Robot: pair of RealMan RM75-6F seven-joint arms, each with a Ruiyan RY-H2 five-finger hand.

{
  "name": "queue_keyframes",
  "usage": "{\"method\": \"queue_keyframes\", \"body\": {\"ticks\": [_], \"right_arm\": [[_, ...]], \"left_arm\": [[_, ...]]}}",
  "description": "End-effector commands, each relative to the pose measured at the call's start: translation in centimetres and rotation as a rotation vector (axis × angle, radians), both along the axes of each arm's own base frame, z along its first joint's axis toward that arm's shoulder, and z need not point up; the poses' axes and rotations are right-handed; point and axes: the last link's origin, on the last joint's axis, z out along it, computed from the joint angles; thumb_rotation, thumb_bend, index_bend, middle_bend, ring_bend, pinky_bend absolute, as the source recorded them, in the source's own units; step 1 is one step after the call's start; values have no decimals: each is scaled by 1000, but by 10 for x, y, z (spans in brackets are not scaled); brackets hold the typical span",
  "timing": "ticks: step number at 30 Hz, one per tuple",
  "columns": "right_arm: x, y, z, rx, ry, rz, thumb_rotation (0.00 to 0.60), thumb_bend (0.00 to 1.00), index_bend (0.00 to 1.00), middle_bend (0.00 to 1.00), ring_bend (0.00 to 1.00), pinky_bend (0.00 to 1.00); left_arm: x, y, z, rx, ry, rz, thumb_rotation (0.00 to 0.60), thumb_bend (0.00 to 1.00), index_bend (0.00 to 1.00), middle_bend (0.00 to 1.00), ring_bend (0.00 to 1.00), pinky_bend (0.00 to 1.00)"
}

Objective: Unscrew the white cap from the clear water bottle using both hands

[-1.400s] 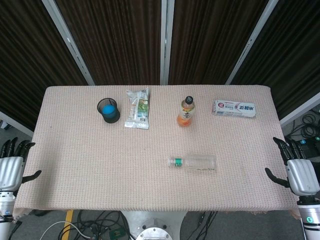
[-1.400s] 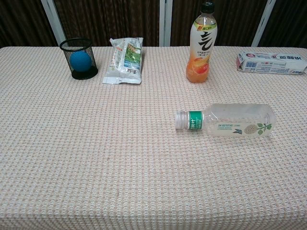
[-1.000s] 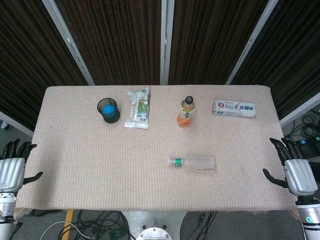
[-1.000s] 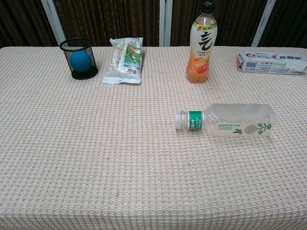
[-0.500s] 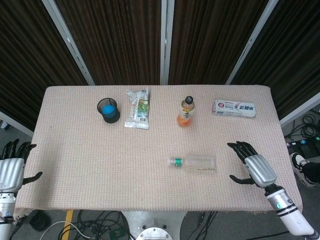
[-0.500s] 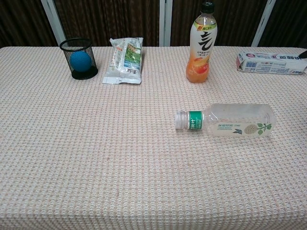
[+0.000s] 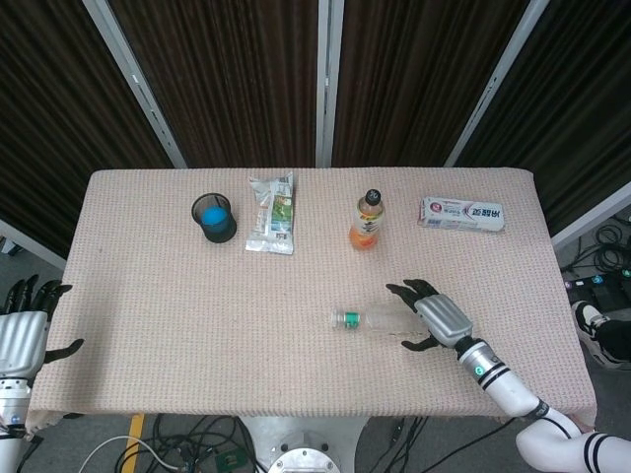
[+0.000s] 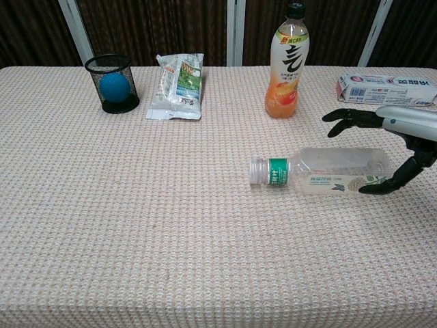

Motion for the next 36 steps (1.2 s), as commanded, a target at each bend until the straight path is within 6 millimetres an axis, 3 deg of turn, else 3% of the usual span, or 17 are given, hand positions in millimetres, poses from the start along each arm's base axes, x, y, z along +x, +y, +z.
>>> {"method": "queue_keyframes", "body": {"ticks": [1, 9, 13, 17, 25, 29, 36], "right_arm": [[0, -2, -8, 4, 19, 10, 600, 92, 26, 182, 31, 79], [-2, -5, -20, -6, 33, 3, 600, 146, 197, 269, 133, 180], [1, -7, -25, -23, 24, 16, 600, 348, 405, 372, 264, 344], [13, -15, -16, -77, -66, 39, 600, 464, 580, 424, 365, 482], [47, -28, -7, -91, -346, 84, 600, 508, 633, 455, 389, 502], [71, -34, -12, -52, -494, 103, 600, 530, 643, 460, 394, 503], [103, -43, -26, 6, -606, 118, 600, 582, 652, 470, 406, 503]], "left_arm": [[-1, 0, -1, -2, -3, 3, 600, 97, 197, 156, 24, 13], [-2, 1, 0, -4, -1, 0, 600, 98, 197, 156, 24, 13], [1, 5, 1, -12, -10, -25, 600, 98, 197, 156, 24, 13], [11, 16, 4, -6, -55, -105, 600, 97, 197, 156, 24, 16], [53, 59, -3, -90, -232, -332, 600, 93, 203, 163, 24, 24], [81, 81, -16, -139, -269, -430, 600, 93, 203, 163, 24, 27], [117, 104, -41, -202, -329, -522, 600, 92, 195, 163, 24, 30]]}}
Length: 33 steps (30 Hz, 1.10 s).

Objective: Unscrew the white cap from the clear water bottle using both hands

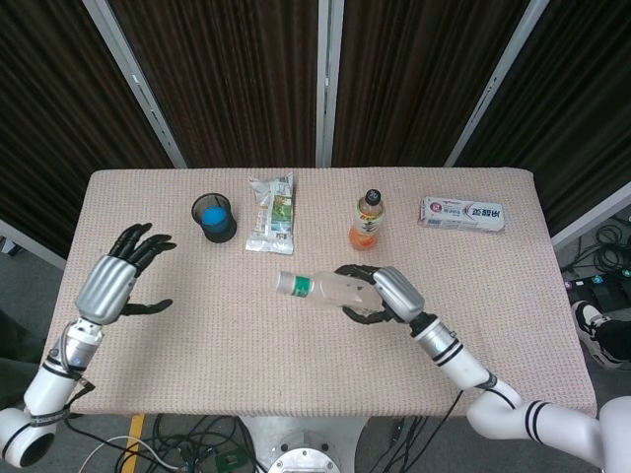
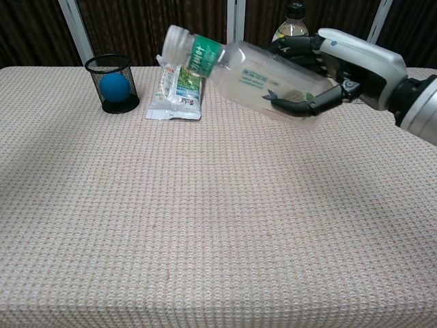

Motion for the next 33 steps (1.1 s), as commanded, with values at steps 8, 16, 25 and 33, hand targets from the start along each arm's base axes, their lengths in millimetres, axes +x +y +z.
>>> {"method": "queue_keyframes", "body": {"ticks": [8, 16, 25, 33], "right_arm": [[31, -9, -21, 46, -30, 31, 600, 601, 654, 471, 406, 503], [44, -8, -28, 49, -39, 50, 600, 619, 661, 476, 407, 504], [47, -7, -32, 40, -45, 50, 600, 621, 668, 481, 416, 505], [50, -8, -32, 36, -48, 56, 600, 621, 670, 483, 416, 506]], "left_arm": [[42, 19, -24, -34, -118, -96, 600, 91, 192, 163, 24, 37], [61, 26, -33, -31, -175, -138, 600, 88, 193, 163, 24, 37], [71, 23, -33, -25, -199, -171, 600, 87, 193, 163, 24, 37], [74, 21, -33, -32, -213, -182, 600, 85, 193, 163, 24, 37]]}}
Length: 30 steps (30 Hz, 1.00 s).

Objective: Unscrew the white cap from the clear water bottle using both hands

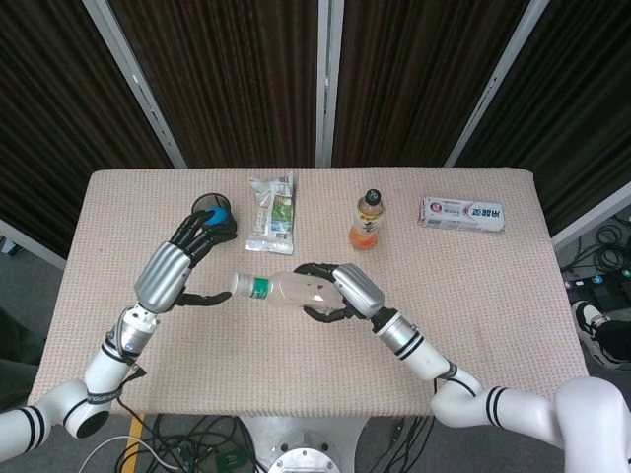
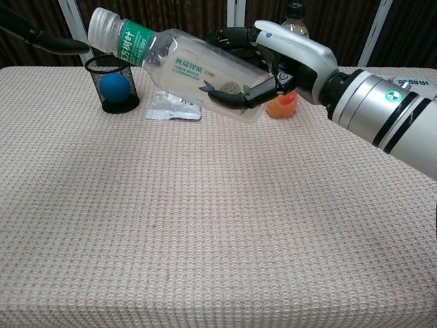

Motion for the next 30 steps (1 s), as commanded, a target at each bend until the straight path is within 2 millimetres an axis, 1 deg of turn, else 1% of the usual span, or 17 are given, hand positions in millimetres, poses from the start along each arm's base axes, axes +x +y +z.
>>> {"method": "queue_keyframes", "body": {"ticks": [1, 23, 30], "right_arm": [[1, 0, 0, 0, 3, 1, 600, 621, 670, 483, 416, 506], [4, 0, -10, 7, 43, 13, 600, 621, 673, 486, 416, 508], [3, -2, -7, -5, 26, 1, 600, 621, 673, 485, 416, 510]], "left_arm": [[1, 0, 0, 1, -2, -3, 600, 86, 193, 163, 24, 37], [5, 0, 6, 21, -13, -14, 600, 82, 193, 163, 24, 38], [3, -3, 9, 26, -7, -14, 600, 81, 193, 163, 24, 38]]}}
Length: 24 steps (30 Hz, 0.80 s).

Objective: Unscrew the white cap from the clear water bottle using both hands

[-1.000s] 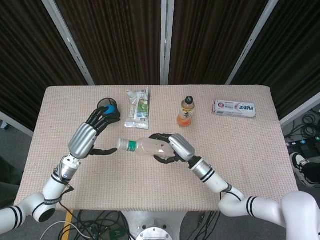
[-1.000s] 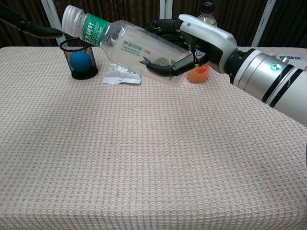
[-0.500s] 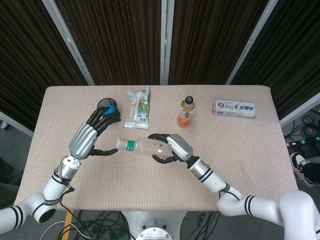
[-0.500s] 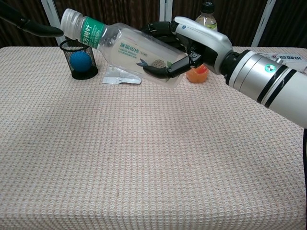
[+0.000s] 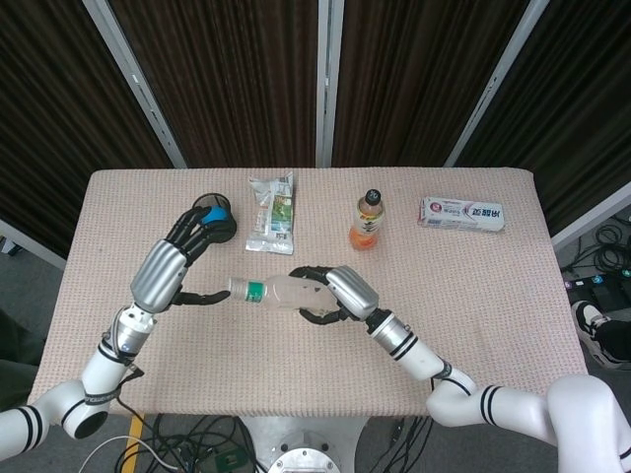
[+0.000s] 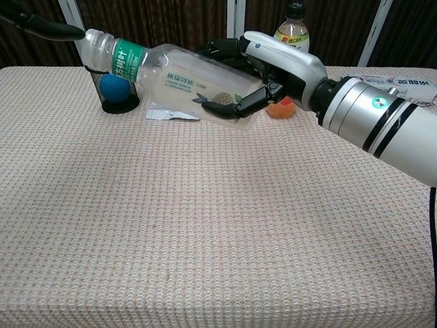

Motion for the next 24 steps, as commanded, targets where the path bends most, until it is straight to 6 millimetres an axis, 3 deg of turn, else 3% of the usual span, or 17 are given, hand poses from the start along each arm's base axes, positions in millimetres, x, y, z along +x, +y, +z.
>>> {"method": "queue_keyframes", "body": {"ticks": [1, 10, 24], "right_arm": [[-1, -1, 3, -6, -11, -6, 600, 622, 673, 486, 416, 510], [-3, 0, 10, -14, -34, -6, 600, 622, 673, 487, 416, 516], [1, 1, 3, 3, -15, 5, 600, 622, 673, 487, 416, 518]], "left_arm": [[-1, -1, 0, -3, 9, 2, 600, 81, 193, 163, 24, 38], [-4, -1, -6, -15, 37, 16, 600, 82, 193, 163, 24, 37], [1, -3, -1, -4, 14, -4, 600, 82, 192, 163, 24, 38]]}}
